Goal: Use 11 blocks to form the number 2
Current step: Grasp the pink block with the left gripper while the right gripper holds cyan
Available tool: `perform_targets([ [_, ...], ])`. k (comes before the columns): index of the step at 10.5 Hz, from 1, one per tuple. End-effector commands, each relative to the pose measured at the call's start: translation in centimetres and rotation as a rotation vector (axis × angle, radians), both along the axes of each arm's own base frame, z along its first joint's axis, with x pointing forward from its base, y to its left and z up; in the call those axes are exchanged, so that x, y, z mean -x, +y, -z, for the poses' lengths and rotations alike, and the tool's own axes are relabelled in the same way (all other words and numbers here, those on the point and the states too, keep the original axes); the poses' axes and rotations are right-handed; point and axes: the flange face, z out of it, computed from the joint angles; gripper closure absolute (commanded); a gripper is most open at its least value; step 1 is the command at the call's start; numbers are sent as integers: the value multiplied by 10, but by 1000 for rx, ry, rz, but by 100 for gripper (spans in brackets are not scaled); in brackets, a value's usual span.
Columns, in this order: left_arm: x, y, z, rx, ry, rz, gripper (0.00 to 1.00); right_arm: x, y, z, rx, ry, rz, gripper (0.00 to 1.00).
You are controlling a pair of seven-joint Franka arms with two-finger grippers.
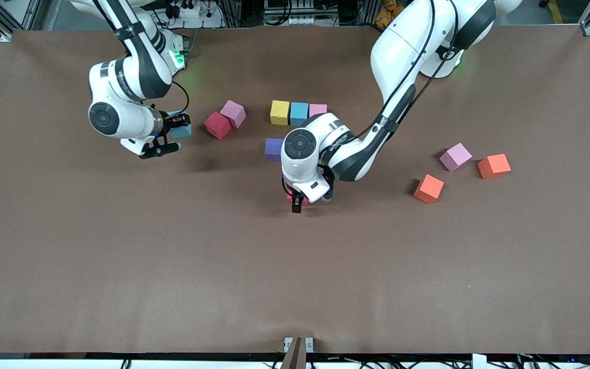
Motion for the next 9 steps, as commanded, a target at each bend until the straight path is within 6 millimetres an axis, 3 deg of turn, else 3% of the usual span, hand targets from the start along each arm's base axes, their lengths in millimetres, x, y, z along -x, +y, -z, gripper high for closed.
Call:
perform_targets([
  [1, -4, 0, 2, 8, 13, 11, 0, -10, -16, -9, -15, -8, 16, 52],
  [5, -3, -1, 10, 4, 20, 16, 1, -14, -27, -9, -27, -11, 17, 53],
  [6, -3, -1, 10, 7, 18, 18, 10, -14, -27, -9, -26, -11, 20, 53],
  [9, -7, 3, 10, 6, 16, 44, 49, -17, -26, -13, -28, -20, 21, 54],
])
